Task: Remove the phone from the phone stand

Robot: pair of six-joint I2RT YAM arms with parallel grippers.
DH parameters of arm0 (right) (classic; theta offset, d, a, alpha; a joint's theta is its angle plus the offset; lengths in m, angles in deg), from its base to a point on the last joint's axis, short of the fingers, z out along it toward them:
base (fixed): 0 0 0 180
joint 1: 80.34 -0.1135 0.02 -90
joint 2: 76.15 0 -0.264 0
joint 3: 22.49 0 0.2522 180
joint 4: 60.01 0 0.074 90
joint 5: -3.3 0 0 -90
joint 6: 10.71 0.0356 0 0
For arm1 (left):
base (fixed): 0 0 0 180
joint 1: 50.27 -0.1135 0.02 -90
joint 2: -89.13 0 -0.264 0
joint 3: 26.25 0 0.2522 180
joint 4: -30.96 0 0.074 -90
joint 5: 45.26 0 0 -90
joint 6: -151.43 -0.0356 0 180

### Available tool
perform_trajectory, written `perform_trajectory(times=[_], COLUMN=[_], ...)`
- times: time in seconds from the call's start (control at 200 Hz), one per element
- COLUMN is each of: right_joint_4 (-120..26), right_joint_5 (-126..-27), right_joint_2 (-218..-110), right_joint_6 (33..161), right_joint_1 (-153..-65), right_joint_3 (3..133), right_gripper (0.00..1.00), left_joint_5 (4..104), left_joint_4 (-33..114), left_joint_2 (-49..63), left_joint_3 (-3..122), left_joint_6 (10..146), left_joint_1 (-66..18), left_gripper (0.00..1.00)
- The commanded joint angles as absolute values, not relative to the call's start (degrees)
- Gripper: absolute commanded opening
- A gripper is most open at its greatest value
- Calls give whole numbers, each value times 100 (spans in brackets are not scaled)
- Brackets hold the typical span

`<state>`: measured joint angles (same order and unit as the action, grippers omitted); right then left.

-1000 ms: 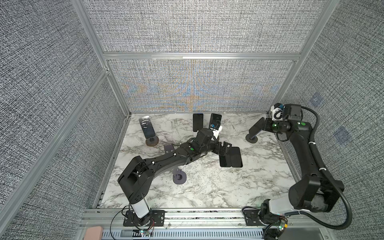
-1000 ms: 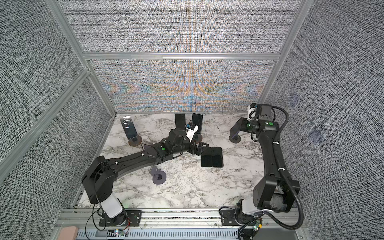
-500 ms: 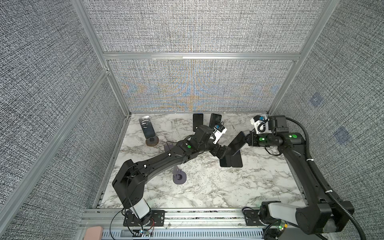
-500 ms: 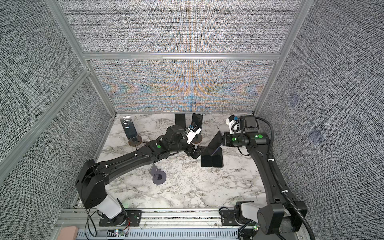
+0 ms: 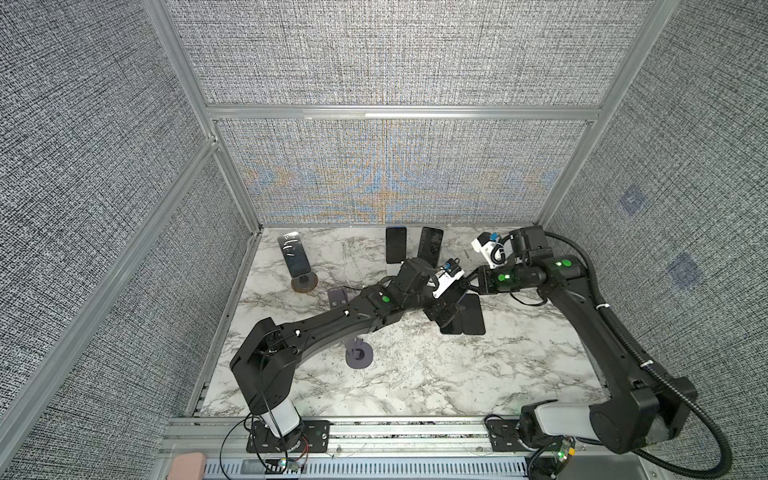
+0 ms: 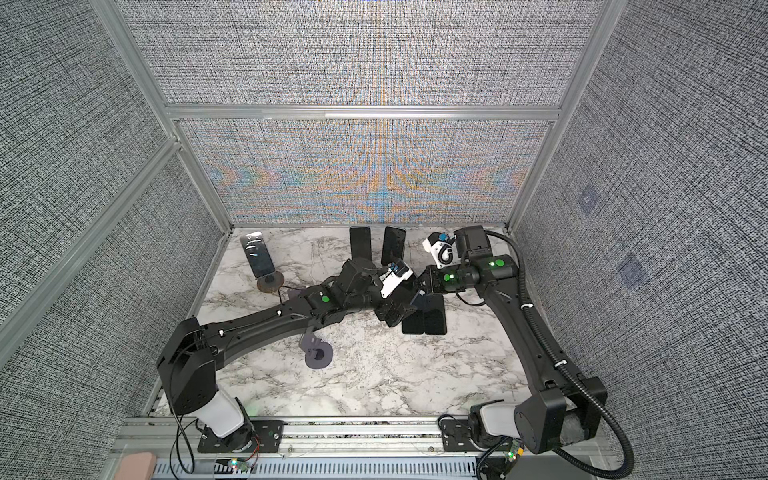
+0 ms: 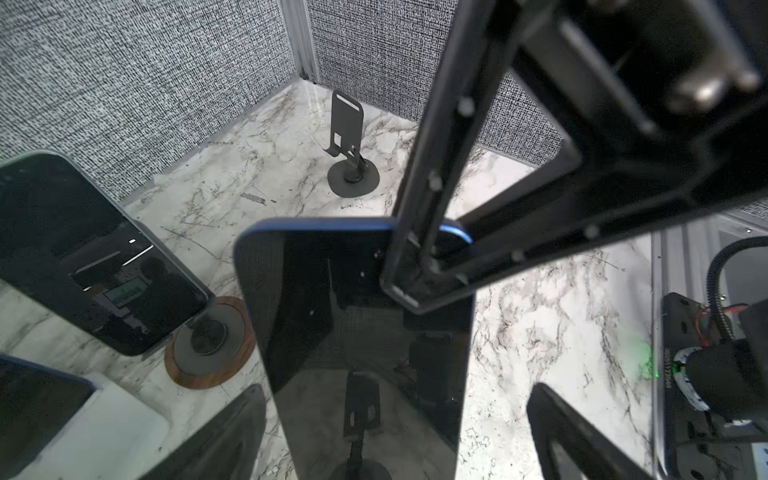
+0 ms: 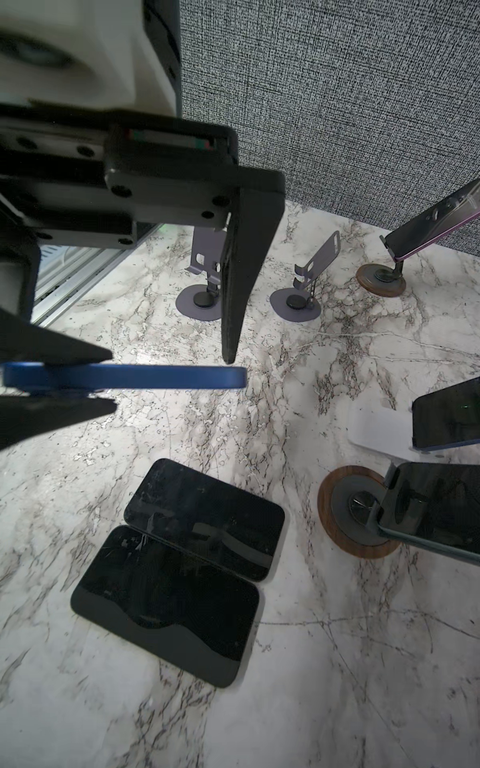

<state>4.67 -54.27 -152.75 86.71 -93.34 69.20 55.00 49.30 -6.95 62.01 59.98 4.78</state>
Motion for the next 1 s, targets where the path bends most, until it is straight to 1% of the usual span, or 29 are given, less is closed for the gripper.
perform_trajectory(times=[0.0, 0.13, 0.22, 0.425, 0.56, 0.77, 0.885, 0.995], right_joint_4=[534, 577, 630, 651, 630, 609, 649, 648], right_joint_5=[-5272, -5365, -5468, -5566, -5635, -5585, -5622, -5611], right_joint_2=[-15287, -15330, -15351, -15420, -15442, -15442, -15373, -15270], right_joint_6=[8684, 8659, 8619, 8570, 8542, 8514, 8549, 8562], right_joint_1=[-9392, -9431, -9474, -9544, -9585, -9595, -9599, -9600], right_joint_3=[6992, 7050, 7081, 7098, 7090, 7076, 7051, 6946], right_gripper=[0, 0, 0, 0, 0, 0, 0, 10], left_joint_5=[5367, 5379, 5362, 5379, 5360, 5202, 5009, 4911], left_joint_4=[4964, 4990, 4994, 5043, 4993, 4885, 4796, 4602], left_joint_2=[-746, -769, -739, -755, -817, -794, -764, -782], left_joint_3=[6270, 6266, 6239, 6257, 6248, 6212, 6127, 5965], left_joint_6=[5903, 5955, 5985, 6055, 6108, 6302, 6476, 6617], left_joint_1=[483, 484, 481, 483, 483, 479, 479, 475], left_gripper=[95, 90, 85, 82, 73, 70, 65, 59])
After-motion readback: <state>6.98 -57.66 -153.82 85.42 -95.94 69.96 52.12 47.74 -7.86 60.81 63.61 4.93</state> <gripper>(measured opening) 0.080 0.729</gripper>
